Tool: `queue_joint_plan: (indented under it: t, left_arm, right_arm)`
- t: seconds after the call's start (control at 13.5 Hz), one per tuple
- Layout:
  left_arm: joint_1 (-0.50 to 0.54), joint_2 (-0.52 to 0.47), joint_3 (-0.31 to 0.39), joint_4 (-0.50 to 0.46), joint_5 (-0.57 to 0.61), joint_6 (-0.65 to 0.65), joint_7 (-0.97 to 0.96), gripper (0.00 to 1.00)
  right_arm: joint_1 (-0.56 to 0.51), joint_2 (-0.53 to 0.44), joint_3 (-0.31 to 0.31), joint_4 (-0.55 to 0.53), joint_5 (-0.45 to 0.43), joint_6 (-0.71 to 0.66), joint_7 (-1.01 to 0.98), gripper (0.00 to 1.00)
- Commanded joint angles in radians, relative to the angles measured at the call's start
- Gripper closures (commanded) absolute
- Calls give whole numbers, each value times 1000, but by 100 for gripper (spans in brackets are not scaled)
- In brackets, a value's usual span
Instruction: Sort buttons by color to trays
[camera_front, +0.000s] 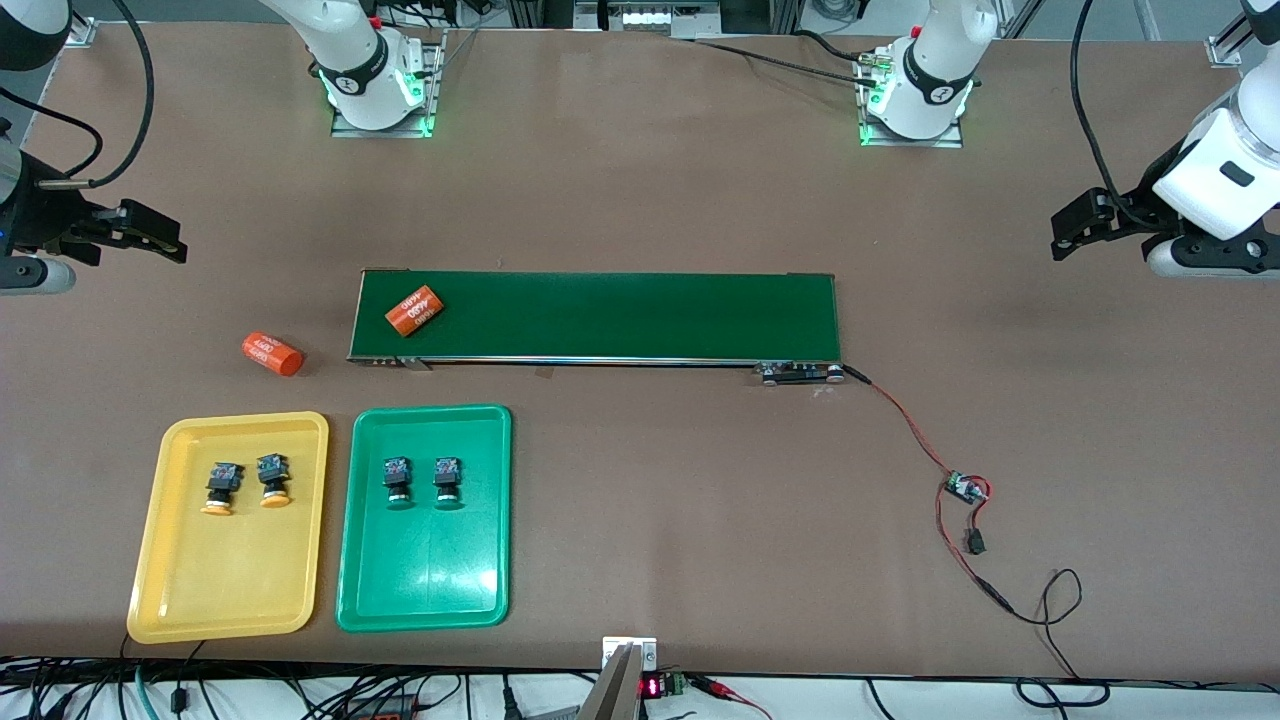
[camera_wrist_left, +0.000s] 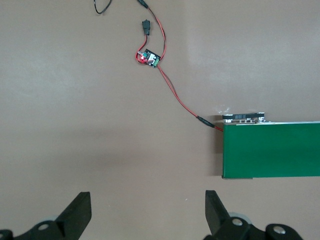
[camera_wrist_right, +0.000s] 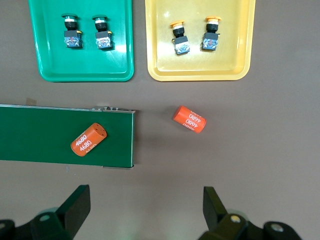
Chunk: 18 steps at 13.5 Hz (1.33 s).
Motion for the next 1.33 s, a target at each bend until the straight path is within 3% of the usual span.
queue_joint_plan:
  t: [0.0,1.26]
  left_arm:
    - [1,3,0,28,-28,-33,7,0]
    - [4,6,-25,36,-28,-31,6,0]
  right_arm:
    - [0,-11,1,-11,12,-3,-9,0]
    - [0,-11,0,-11,15,-1,-3,0]
